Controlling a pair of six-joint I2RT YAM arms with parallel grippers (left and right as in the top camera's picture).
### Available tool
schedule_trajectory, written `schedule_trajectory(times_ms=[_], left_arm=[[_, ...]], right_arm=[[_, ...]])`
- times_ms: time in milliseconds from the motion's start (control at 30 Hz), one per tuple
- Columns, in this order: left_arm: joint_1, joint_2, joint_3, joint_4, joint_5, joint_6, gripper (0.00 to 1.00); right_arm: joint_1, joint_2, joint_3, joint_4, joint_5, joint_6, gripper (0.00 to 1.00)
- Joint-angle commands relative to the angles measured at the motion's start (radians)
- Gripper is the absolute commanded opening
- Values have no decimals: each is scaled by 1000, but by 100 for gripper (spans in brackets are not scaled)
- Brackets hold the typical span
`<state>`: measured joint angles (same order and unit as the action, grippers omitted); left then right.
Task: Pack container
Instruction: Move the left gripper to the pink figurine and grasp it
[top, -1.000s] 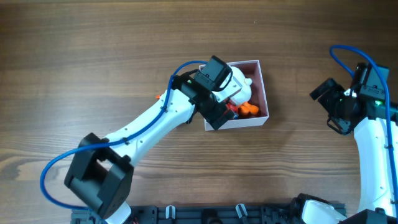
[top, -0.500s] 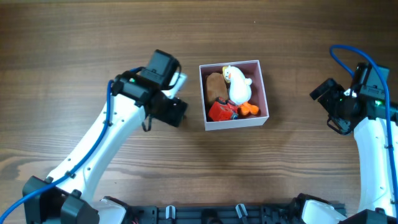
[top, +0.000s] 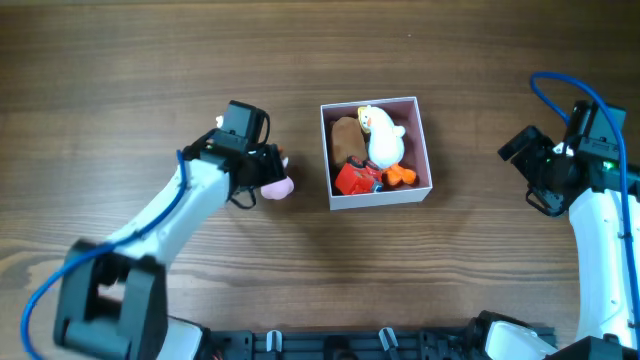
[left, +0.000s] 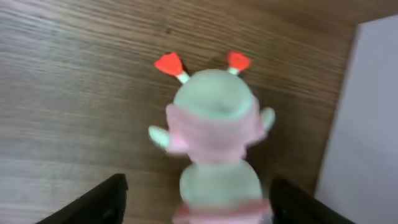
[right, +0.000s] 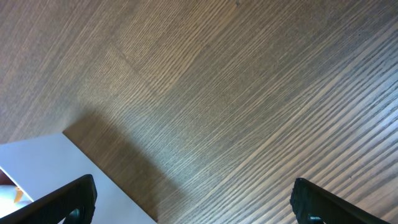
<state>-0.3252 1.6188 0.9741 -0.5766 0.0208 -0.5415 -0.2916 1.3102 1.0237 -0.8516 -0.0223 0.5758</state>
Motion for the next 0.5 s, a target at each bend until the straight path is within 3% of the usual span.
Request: schedule_trajectory(times_ms=[0,67,133,233,367,467], left_arm=[[1,123,-7,82,-16,-39,81],[1,140,-7,99,-14,-39,71],[1,138,-5,109,-14,-19,52],[1,128,1,108,12,121,38],[-11,60,95,-4,48,212,35],[-61,-17,227,-76,162,333,22]], right_arm=[[-2,12,-2,3,-5,11,99],[-2,12,-2,3,-5,10,100],[-2,12,-2,3,-5,11,99],[-2,12,-2,3,-5,11,100],[-2,12,-2,3,-5,10,100],[-2,12,-2,3,-5,10,100]])
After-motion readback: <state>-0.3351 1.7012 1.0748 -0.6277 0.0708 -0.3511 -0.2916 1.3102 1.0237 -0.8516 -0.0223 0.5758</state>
